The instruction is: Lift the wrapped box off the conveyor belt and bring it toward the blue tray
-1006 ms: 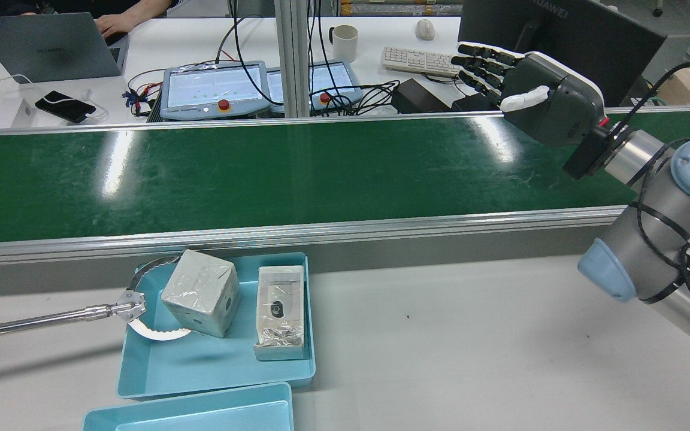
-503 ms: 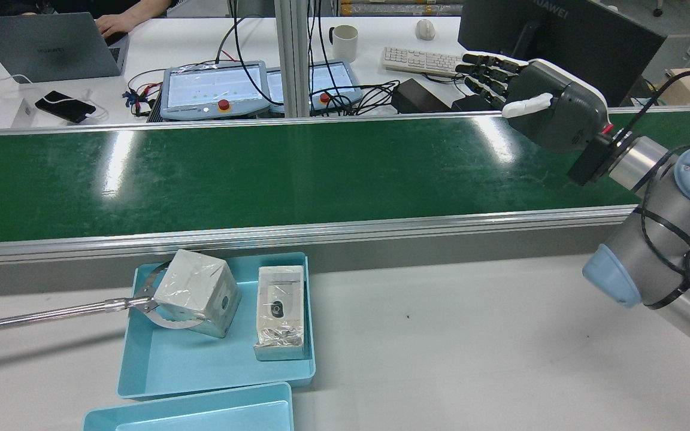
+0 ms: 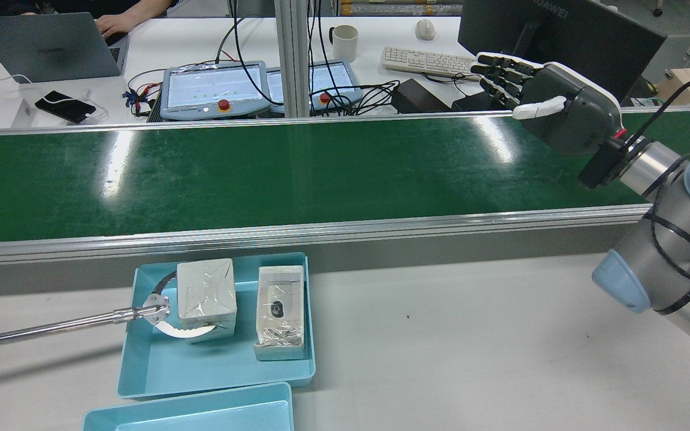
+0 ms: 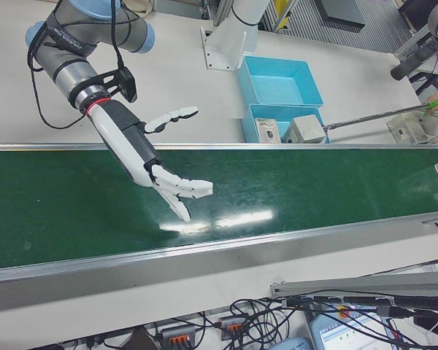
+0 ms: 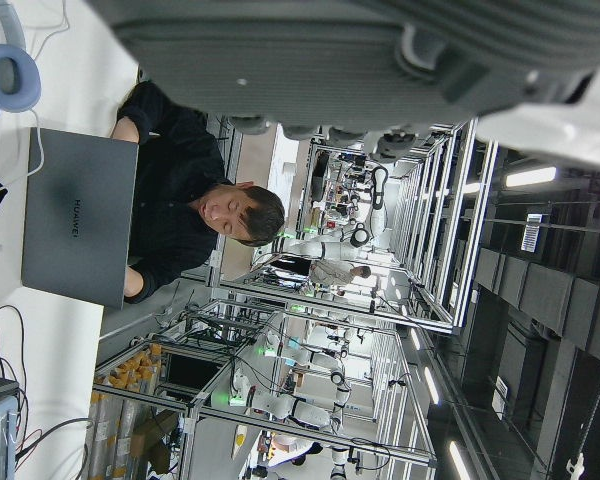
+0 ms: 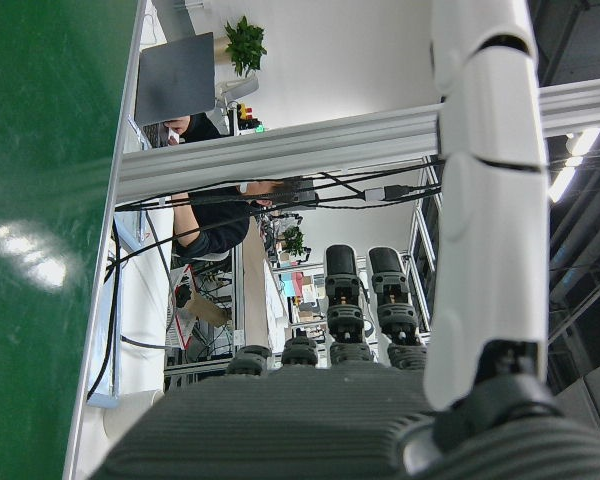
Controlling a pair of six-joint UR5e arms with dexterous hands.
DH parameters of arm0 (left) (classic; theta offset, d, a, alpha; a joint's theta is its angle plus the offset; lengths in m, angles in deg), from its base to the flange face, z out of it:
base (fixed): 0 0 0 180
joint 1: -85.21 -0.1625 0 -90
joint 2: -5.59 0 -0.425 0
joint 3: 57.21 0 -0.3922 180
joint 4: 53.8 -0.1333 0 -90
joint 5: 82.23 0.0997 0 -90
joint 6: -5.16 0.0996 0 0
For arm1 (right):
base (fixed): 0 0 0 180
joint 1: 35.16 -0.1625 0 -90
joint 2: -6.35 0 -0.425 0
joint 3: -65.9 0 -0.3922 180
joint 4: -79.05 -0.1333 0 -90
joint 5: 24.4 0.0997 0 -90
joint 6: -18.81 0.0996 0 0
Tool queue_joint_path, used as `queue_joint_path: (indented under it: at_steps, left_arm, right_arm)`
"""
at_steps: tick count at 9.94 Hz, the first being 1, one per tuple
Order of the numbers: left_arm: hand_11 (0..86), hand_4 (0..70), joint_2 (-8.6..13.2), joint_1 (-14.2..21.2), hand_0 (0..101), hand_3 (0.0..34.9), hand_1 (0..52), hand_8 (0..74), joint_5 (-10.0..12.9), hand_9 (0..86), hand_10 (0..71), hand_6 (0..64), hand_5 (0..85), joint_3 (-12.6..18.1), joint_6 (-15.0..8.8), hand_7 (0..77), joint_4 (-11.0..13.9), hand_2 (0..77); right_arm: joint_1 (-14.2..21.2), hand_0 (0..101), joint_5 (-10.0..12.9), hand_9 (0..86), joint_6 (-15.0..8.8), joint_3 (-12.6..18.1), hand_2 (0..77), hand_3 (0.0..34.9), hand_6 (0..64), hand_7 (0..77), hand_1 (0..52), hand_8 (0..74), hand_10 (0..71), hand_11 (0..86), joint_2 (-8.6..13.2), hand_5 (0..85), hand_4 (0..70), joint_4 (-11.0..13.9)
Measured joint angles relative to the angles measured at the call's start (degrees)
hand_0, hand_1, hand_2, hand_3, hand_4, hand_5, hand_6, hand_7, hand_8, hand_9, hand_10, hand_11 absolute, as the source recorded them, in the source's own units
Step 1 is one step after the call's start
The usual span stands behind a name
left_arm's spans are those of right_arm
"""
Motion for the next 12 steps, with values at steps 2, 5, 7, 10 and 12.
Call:
queue_joint_path:
  at_steps: [2, 5, 7, 10, 12]
  left_arm:
    - [0.5, 0.0, 0.00, 0.00, 0, 0.0, 0.0, 0.5, 0.00, 0.0, 0.5, 0.0, 1.1, 0.00, 0.00, 0.5, 0.00, 1.1]
    - [0.0, 0.0, 0.00, 0.00, 0, 0.0, 0.0, 0.5, 0.00, 0.0, 0.5, 0.0, 1.1, 0.00, 0.00, 0.5, 0.00, 1.1]
    - [0.0, 0.0, 0.00, 0.00, 0, 0.0, 0.0, 0.5, 0.00, 0.5, 0.5, 0.0, 1.1, 0.00, 0.00, 0.5, 0.00, 1.1]
    - [0.5, 0.0, 0.00, 0.00, 0, 0.0, 0.0, 0.5, 0.00, 0.5, 0.0, 0.0, 1.1, 0.00, 0.00, 0.5, 0.00, 0.5]
    - [0.0, 0.0, 0.00, 0.00, 0, 0.0, 0.0, 0.5, 0.00, 0.5, 0.0, 0.0, 1.1, 0.00, 0.00, 0.5, 0.00, 1.1]
  right_arm:
    - [-0.30, 50, 0.18, 3.3, 0.51, 0.14, 12.5, 0.5, 9.3, 22.9, 16.9, 1.6, 1.1, 4.4, -0.19, 16.9, 21.3, 0.16]
    - [-0.45, 50, 0.17, 4.4, 0.88, -0.04, 12.5, 0.5, 9.8, 23.5, 16.9, 2.2, 1.1, 4.4, -0.29, 16.9, 21.8, 0.41]
    - [-0.32, 50, 0.20, 4.4, 0.90, -0.01, 12.5, 0.6, 9.8, 23.5, 16.9, 2.2, 1.1, 2.7, -0.14, 16.9, 21.8, 0.50]
    - [-0.26, 50, 0.27, 3.8, 0.90, 0.01, 13.1, 0.4, 10.9, 25.6, 16.9, 1.6, 0.0, 2.2, 0.16, 17.5, 22.9, 0.40]
    - [-0.52, 50, 0.47, 4.9, 1.18, 0.22, 13.1, 0.5, 11.4, 25.6, 16.9, 2.2, 1.6, 2.7, 0.19, 18.0, 23.5, 0.29]
